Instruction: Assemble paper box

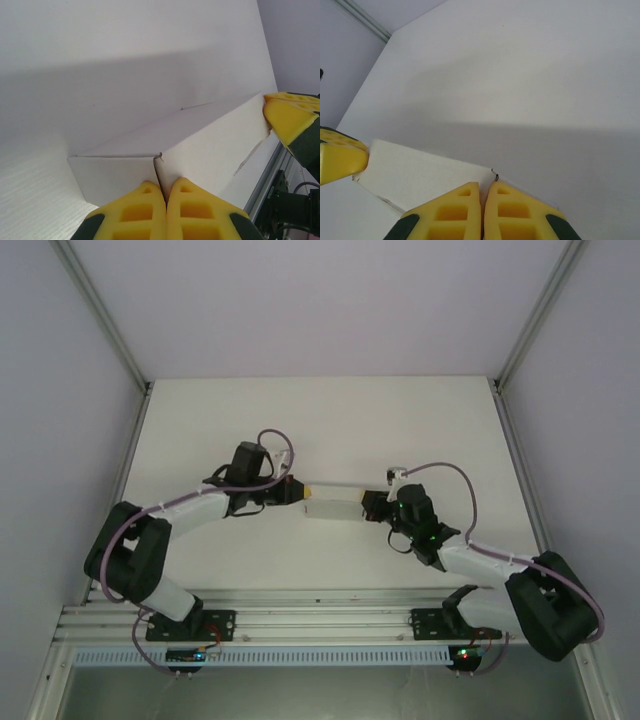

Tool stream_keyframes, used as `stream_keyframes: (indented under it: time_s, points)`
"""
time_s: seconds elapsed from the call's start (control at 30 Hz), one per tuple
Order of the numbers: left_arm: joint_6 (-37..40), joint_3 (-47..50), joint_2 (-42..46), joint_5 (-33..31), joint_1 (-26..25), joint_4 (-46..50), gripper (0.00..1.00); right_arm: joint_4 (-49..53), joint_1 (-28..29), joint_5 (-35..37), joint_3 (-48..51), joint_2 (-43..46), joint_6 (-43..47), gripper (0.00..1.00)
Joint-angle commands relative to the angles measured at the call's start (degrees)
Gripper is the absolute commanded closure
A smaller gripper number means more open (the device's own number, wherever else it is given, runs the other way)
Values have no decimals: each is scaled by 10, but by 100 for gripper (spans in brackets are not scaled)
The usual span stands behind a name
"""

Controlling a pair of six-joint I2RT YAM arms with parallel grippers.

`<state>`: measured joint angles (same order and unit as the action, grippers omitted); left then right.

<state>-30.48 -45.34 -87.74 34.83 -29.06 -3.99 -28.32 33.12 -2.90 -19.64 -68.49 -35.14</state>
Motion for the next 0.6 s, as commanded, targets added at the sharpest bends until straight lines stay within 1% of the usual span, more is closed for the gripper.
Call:
stream_keyframes:
  time_s: [0.0,0.03,0.07,0.13,0.17,0.2,0.23,0.27,0.3,0.33,0.4,0.43,0.5,0.53,0.57]
  points:
    - [34,25,-36,-49,-24,75,99,169,6,-26,27,-21,16,89]
    - [36,15,-34,-50,-24,85,95,191,7,-26,15,-18,14,86]
    - [36,5,-32,-51,-25,94,87,208,6,-27,4,-15,17,83]
    - [38,-22,-31,-57,-26,120,80,245,7,-13,-25,-8,17,76]
    - [40,-35,-31,-59,-26,129,74,263,8,-11,-39,-4,17,73]
    - [40,-49,-30,-63,-27,141,71,288,8,-11,-56,0,18,70]
    - [43,-62,-30,-64,-26,150,68,310,7,-12,-70,4,18,69]
    - [45,-76,-29,-65,-26,157,59,325,6,-13,-82,7,10,66]
    - [48,-89,-30,-64,-26,168,54,337,2,-10,-97,10,12,63]
    - [55,-103,-31,-60,-27,177,51,343,-1,-9,-109,12,14,63]
    - [65,-128,-30,-61,-26,198,35,352,-8,-16,-135,13,19,63]
    - [69,-141,-28,-69,-26,209,29,356,-11,-22,-147,12,26,61]
    - [76,-162,-23,-85,-25,229,13,366,-17,-33,-172,7,33,52]
    - [80,-171,-19,-90,-24,236,1,371,-20,-38,-183,4,39,52]
    - [83,-178,-14,-94,-23,242,0,372,-21,-46,-192,2,44,51]
